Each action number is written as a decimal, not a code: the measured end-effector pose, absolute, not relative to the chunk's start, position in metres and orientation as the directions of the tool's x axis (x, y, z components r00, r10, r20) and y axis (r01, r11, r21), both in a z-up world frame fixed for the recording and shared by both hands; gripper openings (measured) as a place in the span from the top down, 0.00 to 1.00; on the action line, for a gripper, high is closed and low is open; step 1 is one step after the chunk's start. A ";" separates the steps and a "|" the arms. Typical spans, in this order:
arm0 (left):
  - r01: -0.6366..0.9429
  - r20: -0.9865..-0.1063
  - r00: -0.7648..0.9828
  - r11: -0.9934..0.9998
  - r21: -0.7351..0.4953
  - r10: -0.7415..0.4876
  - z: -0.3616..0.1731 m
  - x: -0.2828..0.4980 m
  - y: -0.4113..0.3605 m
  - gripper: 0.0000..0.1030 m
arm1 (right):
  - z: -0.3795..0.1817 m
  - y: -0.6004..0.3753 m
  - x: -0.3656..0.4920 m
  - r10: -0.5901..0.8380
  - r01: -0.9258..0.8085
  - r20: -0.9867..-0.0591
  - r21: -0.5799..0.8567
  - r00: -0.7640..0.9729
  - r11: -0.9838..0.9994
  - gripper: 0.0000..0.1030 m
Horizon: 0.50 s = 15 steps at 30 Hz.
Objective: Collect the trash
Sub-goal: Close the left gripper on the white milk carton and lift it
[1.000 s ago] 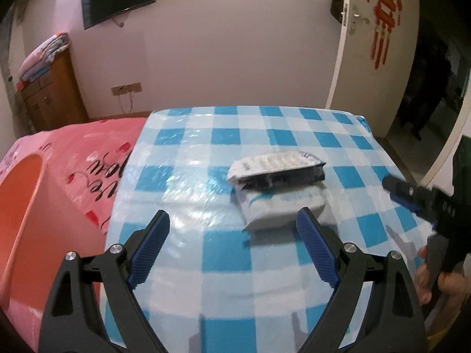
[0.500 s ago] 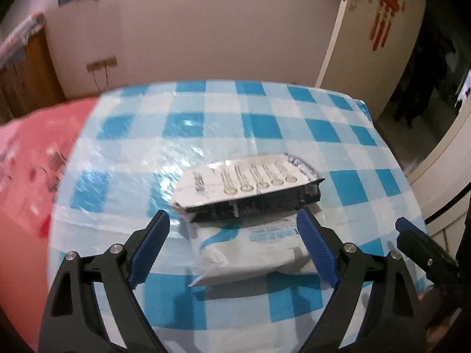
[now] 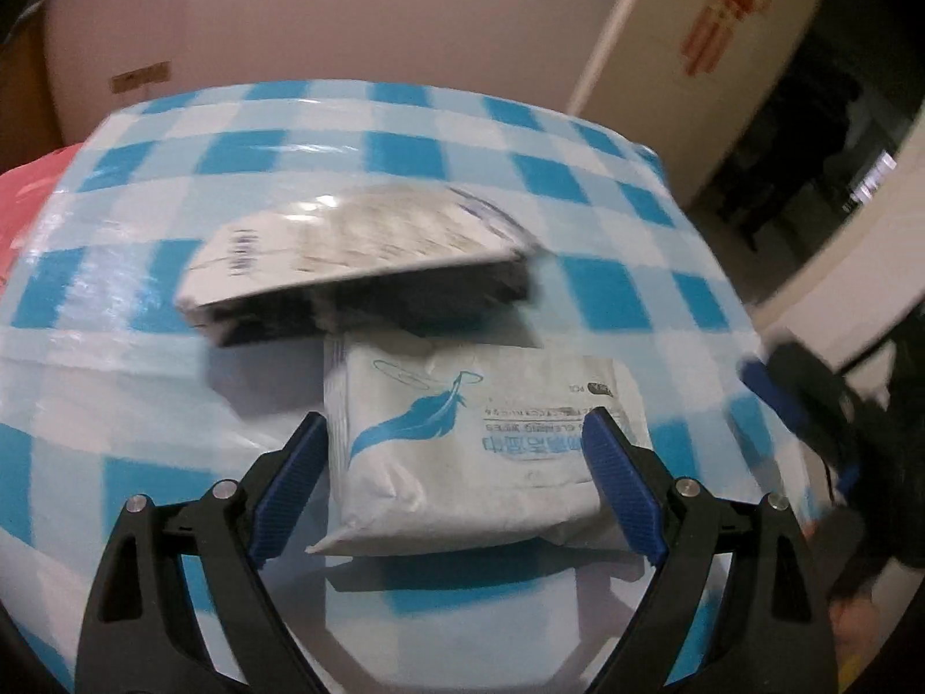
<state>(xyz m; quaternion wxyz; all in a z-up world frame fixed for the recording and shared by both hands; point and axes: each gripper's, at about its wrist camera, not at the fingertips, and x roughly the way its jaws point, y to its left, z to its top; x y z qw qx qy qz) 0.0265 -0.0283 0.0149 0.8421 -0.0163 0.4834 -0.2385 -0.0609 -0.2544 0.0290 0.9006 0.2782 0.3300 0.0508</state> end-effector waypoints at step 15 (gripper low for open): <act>0.506 -0.785 0.528 0.862 -0.017 -0.325 0.058 0.009 -0.043 0.14 | 0.028 -0.277 -0.068 0.289 0.096 -0.552 0.566 0.782 0.819 0.08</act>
